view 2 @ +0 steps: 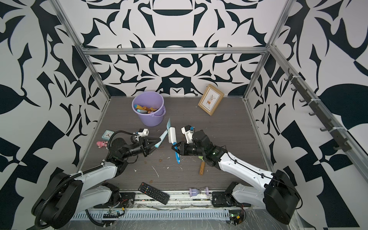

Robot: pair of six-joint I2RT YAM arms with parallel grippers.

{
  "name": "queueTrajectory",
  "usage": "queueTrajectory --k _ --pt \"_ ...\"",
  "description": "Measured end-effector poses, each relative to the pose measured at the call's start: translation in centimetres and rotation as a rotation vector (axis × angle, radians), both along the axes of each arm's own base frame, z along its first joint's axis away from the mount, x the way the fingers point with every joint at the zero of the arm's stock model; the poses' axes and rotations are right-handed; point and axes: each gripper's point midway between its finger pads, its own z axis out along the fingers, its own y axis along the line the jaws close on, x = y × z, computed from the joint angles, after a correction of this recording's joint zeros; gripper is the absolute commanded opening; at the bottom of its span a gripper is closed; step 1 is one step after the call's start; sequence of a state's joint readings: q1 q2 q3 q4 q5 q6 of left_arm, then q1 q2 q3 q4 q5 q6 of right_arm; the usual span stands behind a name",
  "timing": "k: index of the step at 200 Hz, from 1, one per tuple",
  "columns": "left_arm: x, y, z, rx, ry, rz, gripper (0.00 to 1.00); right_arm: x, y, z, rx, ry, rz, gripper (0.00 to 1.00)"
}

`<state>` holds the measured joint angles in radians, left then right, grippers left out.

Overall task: Brush the soil off the hand trowel and place it into the bucket
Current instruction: Brush off the soil from the hand trowel.

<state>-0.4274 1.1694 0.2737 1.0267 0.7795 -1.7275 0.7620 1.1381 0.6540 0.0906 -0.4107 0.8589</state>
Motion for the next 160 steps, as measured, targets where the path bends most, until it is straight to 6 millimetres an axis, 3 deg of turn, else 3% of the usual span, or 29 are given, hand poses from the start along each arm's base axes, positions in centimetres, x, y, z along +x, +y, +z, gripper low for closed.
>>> queueTrajectory --k 36,72,124,160 --pt "-0.3 0.1 0.2 0.009 -0.014 -0.001 0.00 -1.1 -1.9 -2.2 -0.069 0.045 -0.036 0.00" --pt "-0.5 0.2 0.1 0.023 -0.019 -0.002 0.00 -1.3 -2.7 -1.7 -0.095 0.028 -0.047 0.00" --pt "-0.8 0.4 -0.7 0.063 -0.011 -0.002 0.00 0.6 -0.6 2.0 -0.039 -0.061 -0.025 0.00" --pt "-0.7 0.5 -0.8 0.074 -0.002 0.004 0.00 1.7 0.7 0.4 -0.052 -0.053 -0.016 0.00"
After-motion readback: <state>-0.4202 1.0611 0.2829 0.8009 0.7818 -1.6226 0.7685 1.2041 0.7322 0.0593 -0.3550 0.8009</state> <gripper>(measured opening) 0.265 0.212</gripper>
